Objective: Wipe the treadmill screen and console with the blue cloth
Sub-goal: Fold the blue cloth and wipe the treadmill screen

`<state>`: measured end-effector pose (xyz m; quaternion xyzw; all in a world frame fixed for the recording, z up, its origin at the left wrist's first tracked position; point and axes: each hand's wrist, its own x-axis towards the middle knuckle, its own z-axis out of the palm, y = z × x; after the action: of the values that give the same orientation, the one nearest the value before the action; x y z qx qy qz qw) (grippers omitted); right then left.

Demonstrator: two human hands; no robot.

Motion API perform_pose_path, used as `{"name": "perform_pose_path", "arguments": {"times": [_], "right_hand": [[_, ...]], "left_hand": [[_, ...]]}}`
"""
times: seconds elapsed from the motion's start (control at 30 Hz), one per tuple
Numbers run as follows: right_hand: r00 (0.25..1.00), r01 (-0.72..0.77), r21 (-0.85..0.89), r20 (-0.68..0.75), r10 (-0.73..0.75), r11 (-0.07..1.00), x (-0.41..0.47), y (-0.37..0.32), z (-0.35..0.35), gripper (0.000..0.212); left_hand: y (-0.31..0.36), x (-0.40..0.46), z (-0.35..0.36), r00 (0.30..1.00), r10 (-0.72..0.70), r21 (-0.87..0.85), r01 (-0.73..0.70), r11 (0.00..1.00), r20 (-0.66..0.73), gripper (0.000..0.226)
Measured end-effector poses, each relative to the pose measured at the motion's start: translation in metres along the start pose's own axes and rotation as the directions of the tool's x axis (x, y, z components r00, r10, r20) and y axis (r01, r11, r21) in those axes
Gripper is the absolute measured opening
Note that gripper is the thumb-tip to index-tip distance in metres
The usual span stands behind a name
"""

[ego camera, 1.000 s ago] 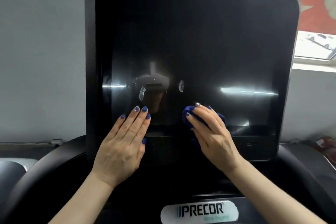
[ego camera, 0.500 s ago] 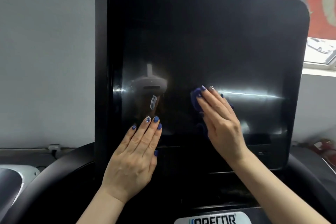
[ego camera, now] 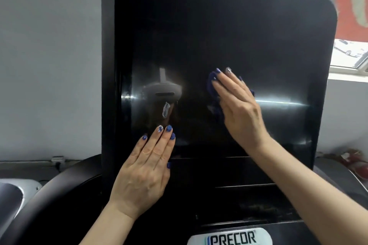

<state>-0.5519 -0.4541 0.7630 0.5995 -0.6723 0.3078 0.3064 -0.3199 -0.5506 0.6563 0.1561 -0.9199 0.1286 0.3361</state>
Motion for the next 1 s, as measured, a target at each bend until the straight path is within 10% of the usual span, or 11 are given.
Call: {"name": "perform_pose_path", "arguments": {"times": [0.23, 0.43, 0.6, 0.8, 1.0], "right_hand": [[0.952, 0.191, 0.0, 0.243, -0.185, 0.982, -0.034, 0.006, -0.018, 0.04], [0.999, -0.009, 0.02, 0.031, 0.008, 1.0, -0.004, -0.022, 0.009, 0.034], [0.952, 0.211, 0.006, 0.227, -0.207, 0.977, -0.038, -0.002, -0.009, 0.049], [0.999, 0.012, 0.035, 0.044, -0.013, 0.999, -0.008, -0.019, 0.008, 0.038], [0.962, 0.153, 0.114, 0.212, -0.175, 0.982, -0.044, -0.012, -0.006, 0.043]], "left_hand": [[0.002, 0.0, -0.001, 1.0, -0.004, -0.002, 0.004, 1.0, -0.001, 0.054], [0.002, 0.0, 0.0, 1.0, -0.004, 0.013, 0.004, 1.0, 0.007, 0.056], [0.002, 0.0, -0.001, 1.0, -0.005, 0.013, 0.005, 1.0, 0.022, 0.055], [0.001, 0.001, -0.001, 1.0, -0.011, 0.005, 0.011, 1.0, 0.01, 0.053], [0.002, 0.001, -0.001, 1.0, -0.004, 0.02, 0.004, 1.0, 0.017, 0.055]]}}
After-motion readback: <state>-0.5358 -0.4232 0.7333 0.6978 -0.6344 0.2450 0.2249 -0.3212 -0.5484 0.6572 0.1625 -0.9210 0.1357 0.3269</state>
